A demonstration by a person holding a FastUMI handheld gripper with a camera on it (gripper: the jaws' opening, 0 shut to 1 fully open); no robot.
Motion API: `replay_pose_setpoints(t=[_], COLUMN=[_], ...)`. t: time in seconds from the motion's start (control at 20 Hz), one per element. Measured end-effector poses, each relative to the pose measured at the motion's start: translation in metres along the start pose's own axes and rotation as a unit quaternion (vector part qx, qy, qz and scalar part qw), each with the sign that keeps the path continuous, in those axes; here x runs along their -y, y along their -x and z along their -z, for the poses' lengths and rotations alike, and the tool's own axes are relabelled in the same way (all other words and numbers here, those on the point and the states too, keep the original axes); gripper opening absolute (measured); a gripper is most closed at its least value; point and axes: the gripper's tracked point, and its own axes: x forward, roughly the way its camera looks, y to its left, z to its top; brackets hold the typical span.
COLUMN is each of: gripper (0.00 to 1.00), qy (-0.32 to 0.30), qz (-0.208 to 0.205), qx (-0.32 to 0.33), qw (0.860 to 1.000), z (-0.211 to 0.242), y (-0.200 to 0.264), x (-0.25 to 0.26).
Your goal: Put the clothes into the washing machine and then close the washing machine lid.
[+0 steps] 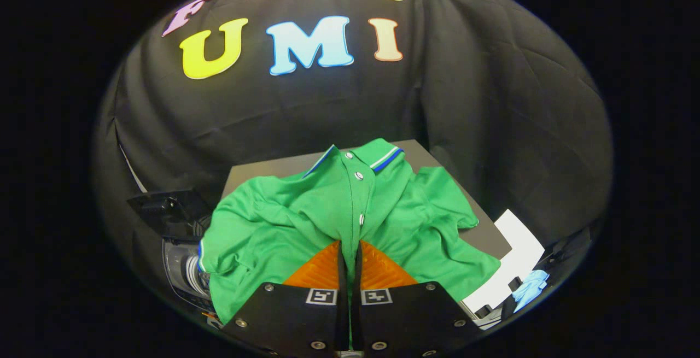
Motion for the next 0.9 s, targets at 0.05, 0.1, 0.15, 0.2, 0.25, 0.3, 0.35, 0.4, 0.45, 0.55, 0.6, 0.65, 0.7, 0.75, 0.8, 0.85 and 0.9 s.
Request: replay_pose_setpoints(t=[0.05, 0.1, 0.15, 0.2, 0.25, 0.3, 0.35, 0.4, 0.45, 0.55, 0.6, 0.65, 0.7, 0.75, 0.8, 0.85, 0.9], gripper=[0.02, 0.02, 0.02, 0.02, 0.02, 0.02, 0.02, 0.02, 0.02, 0.02, 0.02, 0.02, 0.02, 0.02, 0.02, 0.02, 0.02], qy=[0.0, 0.0, -0.003, -0.003, 0.0, 0.007, 0.013, 0.018, 0.025, 0.037, 0.034, 0.03, 0.03, 0.037, 0.045, 0.048, 0.048], qz=[0.007, 0.017, 0.026, 0.03, 0.034, 0.04, 0.042, 0.043, 0.044, 0.032, 0.016, 0.0, -0.018, -0.031, -0.04, -0.049, -0.059], qx=[0.015, 0.034, 0.046, 0.058, 0.07, 0.08, 0.094, 0.106, 0.117, 0.135, 0.143, 0.151, 0.154, 0.15, 0.147, 0.148, 0.15], qw=[1.0, 0.999, 0.999, 0.998, 0.997, 0.996, 0.995, 0.993, 0.992, 0.99, 0.989, 0.988, 0.987, 0.987, 0.987, 0.987, 0.986], z=[-0.002, -0.002, -0.004, -0.002, -0.003, -0.004, -0.007, -0.01, -0.014, -0.01, -0.007, -0.004, 0.004, 0.012, 0.022, 0.028, 0.035], y=[0.014, 0.028, 0.039, 0.05, 0.062, 0.071, 0.081, 0.09, 0.098, 0.116, 0.125, 0.132, 0.136, 0.14, 0.144, 0.15, 0.157], x=[-0.006, -0.01, -0.016, -0.026, -0.036, -0.047, -0.06, -0.073, -0.09, -0.129, -0.152, -0.177, -0.201, -0.225, -0.242, -0.261, -0.279])
